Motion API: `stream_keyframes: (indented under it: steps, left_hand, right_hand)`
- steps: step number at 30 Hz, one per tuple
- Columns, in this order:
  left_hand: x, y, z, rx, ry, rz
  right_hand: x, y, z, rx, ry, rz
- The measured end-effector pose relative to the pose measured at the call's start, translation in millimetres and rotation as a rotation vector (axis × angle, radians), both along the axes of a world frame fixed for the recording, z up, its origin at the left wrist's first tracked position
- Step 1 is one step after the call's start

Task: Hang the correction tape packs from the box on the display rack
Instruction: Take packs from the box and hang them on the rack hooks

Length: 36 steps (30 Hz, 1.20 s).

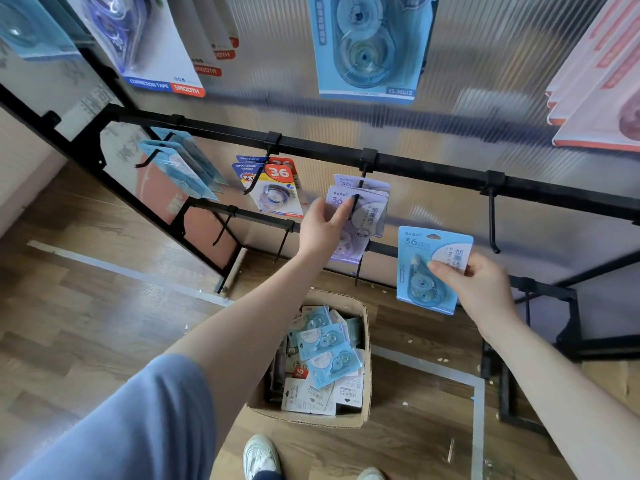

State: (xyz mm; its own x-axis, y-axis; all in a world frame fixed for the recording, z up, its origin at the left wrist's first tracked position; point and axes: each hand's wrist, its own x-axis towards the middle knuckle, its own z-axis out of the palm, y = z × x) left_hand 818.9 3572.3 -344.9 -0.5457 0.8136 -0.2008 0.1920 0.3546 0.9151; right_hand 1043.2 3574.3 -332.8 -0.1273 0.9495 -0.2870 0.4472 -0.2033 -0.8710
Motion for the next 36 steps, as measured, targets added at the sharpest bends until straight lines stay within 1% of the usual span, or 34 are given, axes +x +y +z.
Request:
stream_keyframes:
  steps: [5, 10, 16, 20, 25, 29, 36]
  left_hand:
    - [-5.6, -7.0, 2.5, -0.004, 0.079, -0.045]
    - [-17.4, -21.9, 4.7, 0.028, 0.218, 0.024]
    - [-36.1, -69.5, 14.1, -0.042, 0.530, 0.062]
    - [-58.3, -105.4, 8.2, -0.117, 0.771, 0.017]
    - [-87.7, -146.9, 5.5, -0.223, 0.954, -0.043]
    - [-110.2, -174.7, 7.5, -0.272, 1.013, -0.025]
    - [-173.3, -211.0, -2.2, -0.339, 0.989, 0.020]
  right_hand:
    - [-2.1, 0.7, 2.6, 0.021, 0.003, 0.009]
    - [-10.3, -3.2, 8.5, 0.033, 0.012, 0.029]
    - [-26.5, -7.6, 23.3, 0.057, 0.033, 0.080]
    - [-42.6, -10.6, 34.4, 0.095, 0.077, 0.102]
    - [-70.4, -22.7, 39.7, 0.100, 0.170, 0.151]
    - [-106.8, -37.8, 35.5, 0.107, 0.194, 0.214]
    - [-192.2, -54.1, 24.7, 0.091, 0.195, 0.263]
